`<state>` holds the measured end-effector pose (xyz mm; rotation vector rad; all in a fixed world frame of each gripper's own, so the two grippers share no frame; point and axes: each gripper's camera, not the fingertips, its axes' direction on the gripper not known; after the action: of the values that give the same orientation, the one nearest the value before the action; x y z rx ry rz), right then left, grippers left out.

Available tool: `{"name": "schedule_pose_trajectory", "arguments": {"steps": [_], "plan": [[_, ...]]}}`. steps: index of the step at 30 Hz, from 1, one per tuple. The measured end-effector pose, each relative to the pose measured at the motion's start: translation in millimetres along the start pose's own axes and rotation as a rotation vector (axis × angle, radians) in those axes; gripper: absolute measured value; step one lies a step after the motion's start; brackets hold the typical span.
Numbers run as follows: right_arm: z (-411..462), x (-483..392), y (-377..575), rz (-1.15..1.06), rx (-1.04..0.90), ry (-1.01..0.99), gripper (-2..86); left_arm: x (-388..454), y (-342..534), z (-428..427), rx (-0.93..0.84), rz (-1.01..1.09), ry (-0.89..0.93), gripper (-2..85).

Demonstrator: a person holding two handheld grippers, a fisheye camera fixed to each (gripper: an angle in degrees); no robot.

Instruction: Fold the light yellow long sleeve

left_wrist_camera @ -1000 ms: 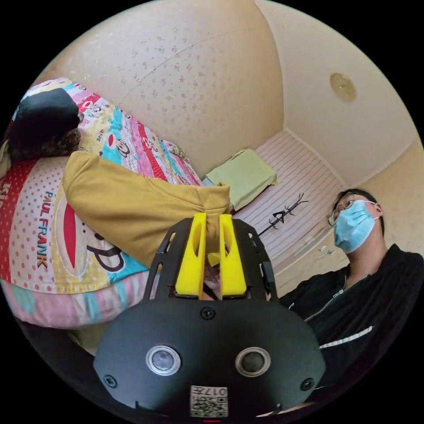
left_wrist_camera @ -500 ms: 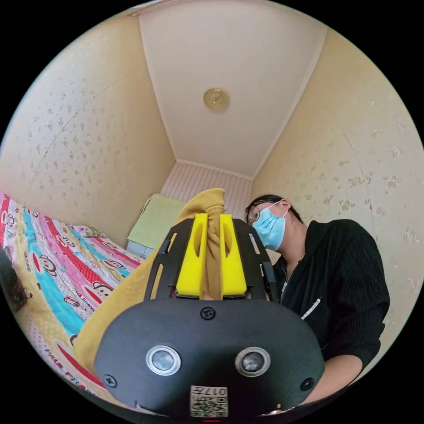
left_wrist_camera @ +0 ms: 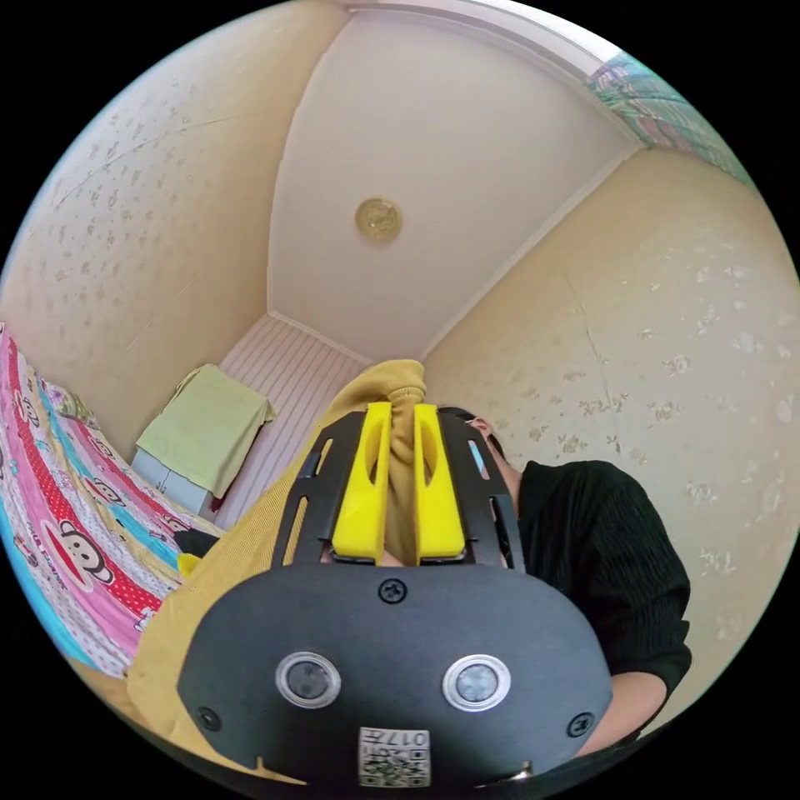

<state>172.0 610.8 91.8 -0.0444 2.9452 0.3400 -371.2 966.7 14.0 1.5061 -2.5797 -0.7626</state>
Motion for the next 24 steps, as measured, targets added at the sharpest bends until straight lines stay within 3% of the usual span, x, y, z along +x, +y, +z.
{"name": "schedule_pose_trajectory", "arguments": {"steps": [3,9,13,17,20,24], "plan": [[38.5,20.9,-10.5,-0.029,-0.103,-0.264,11.7,9.3,4.5,-13.2,-0.001,0.003,-0.035,5.2],[130.0,41.8,-17.7,-0.097,-0.258,-0.485,15.7,31.3,6.9,-34.4,0.015,0.034,-0.049,5.2],[179.1,39.8,-10.6,-0.145,-0.348,-0.628,10.9,42.5,11.6,-45.6,0.001,0.04,-0.085,5.2],[184.5,42.4,-10.9,-0.097,-0.182,-0.511,4.9,54.9,15.0,-60.5,-0.029,0.041,-0.179,5.2],[183.1,39.8,-40.8,-0.048,-0.206,-0.345,4.1,59.2,17.6,-73.0,-0.059,0.012,-0.317,5.3],[185.0,-0.4,-115.0,-0.152,-0.257,-0.065,3.6,55.7,24.0,-83.4,-0.084,-0.022,-0.505,5.9]]}}
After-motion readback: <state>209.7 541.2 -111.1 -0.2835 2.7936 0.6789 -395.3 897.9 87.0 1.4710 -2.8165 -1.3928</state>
